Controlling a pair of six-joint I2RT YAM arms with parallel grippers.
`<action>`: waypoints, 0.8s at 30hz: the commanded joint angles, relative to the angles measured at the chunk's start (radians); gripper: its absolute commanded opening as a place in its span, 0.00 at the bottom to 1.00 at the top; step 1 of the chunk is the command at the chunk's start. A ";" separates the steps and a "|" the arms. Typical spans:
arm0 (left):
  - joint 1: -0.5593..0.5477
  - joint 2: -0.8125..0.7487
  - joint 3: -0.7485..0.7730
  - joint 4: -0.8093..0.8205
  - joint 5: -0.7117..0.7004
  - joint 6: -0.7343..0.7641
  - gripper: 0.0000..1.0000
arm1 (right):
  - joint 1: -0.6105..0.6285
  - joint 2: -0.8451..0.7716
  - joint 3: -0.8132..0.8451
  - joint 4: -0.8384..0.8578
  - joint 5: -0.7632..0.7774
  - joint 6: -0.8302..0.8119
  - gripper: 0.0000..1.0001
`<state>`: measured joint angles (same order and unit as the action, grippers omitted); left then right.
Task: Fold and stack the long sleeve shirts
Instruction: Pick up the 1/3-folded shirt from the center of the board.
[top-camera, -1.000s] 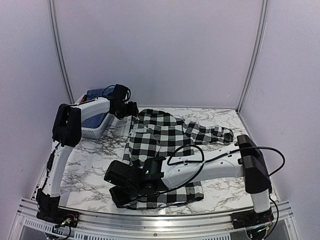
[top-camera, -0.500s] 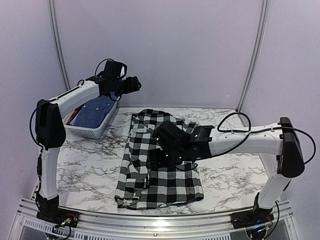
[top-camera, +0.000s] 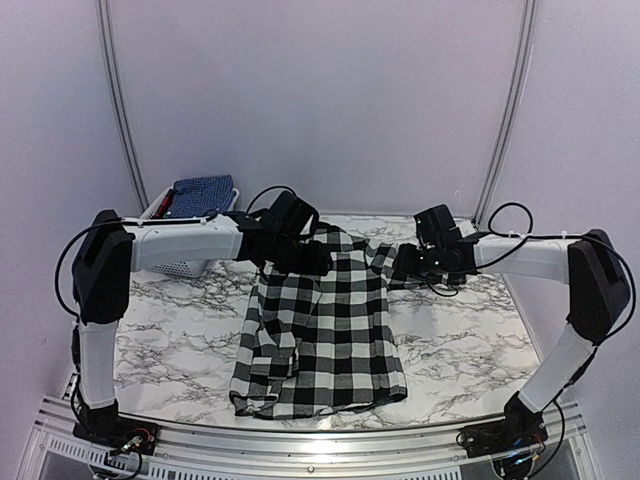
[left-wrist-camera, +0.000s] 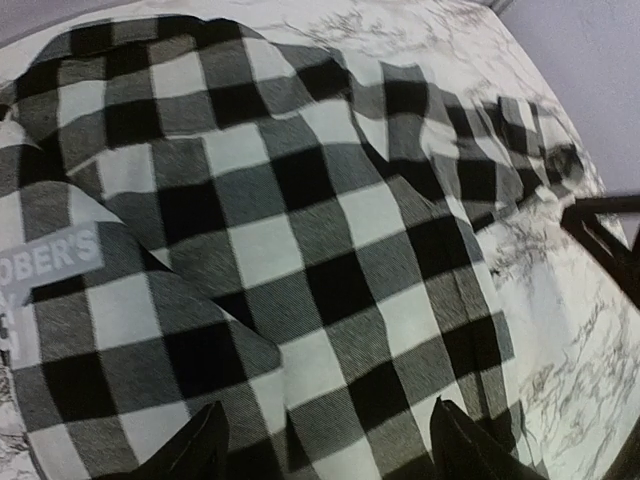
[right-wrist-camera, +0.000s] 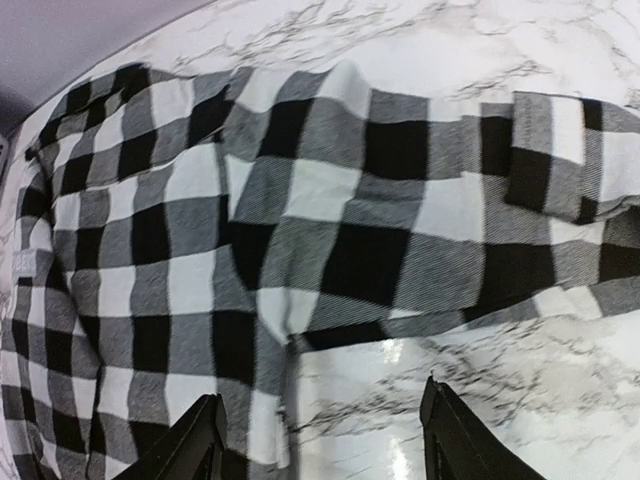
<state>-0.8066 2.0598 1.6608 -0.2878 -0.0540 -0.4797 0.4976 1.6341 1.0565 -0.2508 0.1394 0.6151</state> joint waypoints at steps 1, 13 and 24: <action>-0.105 -0.044 -0.023 0.036 -0.014 -0.029 0.67 | -0.105 -0.006 -0.037 0.101 -0.062 -0.060 0.62; -0.382 0.101 0.075 -0.051 0.050 -0.033 0.46 | -0.254 0.049 -0.031 0.109 -0.094 -0.138 0.61; -0.551 0.246 0.217 -0.182 -0.025 -0.065 0.41 | -0.269 0.014 -0.055 0.110 -0.096 -0.159 0.61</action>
<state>-1.3121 2.2665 1.8317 -0.3809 -0.0383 -0.5228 0.2260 1.6783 1.0145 -0.1635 0.0525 0.4683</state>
